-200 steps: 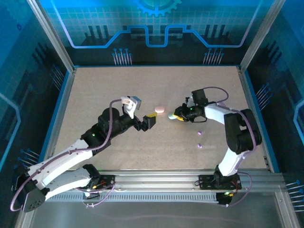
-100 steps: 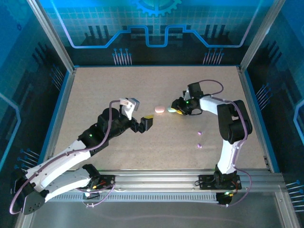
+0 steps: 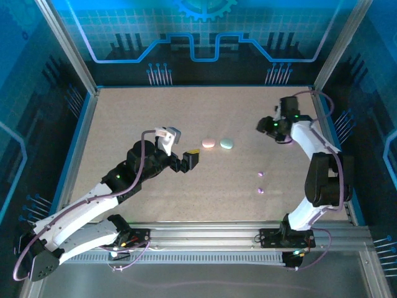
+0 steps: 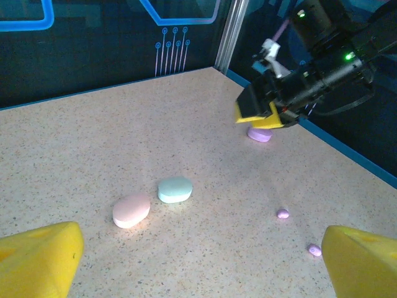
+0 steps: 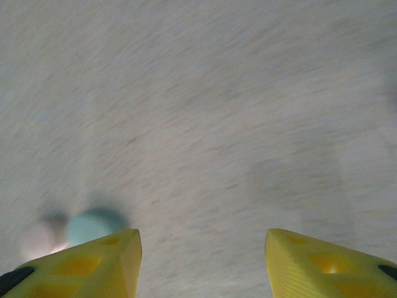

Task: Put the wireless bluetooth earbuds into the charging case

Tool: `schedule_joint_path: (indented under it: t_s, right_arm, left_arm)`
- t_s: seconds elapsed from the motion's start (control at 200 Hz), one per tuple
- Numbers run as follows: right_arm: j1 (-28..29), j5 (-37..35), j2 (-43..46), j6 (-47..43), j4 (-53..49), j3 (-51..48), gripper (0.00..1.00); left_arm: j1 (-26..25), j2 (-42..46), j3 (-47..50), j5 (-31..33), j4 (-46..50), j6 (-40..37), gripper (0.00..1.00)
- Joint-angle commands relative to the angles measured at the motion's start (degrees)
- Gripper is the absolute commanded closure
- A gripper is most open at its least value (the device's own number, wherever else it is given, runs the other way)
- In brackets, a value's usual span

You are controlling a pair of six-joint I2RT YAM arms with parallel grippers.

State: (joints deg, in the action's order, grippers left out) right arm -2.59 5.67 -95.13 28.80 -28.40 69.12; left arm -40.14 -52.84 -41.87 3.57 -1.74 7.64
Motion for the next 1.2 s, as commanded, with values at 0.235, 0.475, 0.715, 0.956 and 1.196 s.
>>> schedule_joint_path:
  t_s: [0.235,0.475,0.715,0.956,1.196]
  right_arm:
    - [-17.8,3.48,-8.42,-7.12,-3.63,7.5,0.44]
    - [-17.93,7.85,-15.93,-11.61,-6.79,13.55,0.44]
    - [-17.97,9.71,-19.89,-14.36,-8.75,16.68,0.43]
    - [-17.21,9.31,-23.16,-14.81,-11.34,18.96,0.43]
    - [-15.47,8.56,-23.69,-15.41,-12.69,18.62,0.43]
  left_arm:
    - [1.66,-0.47,-1.06,-2.58,-1.34,1.24,0.01]
    - [1.85,0.96,-0.55,-2.52,-0.81,2.42,0.01]
    - [1.86,0.89,-1.18,-2.7,-0.1,3.01,0.01]
    - [1.83,-0.5,-1.4,-2.83,-0.34,2.77,0.01]
    - [1.93,-0.77,-0.8,-2.7,-1.34,2.64,0.01]
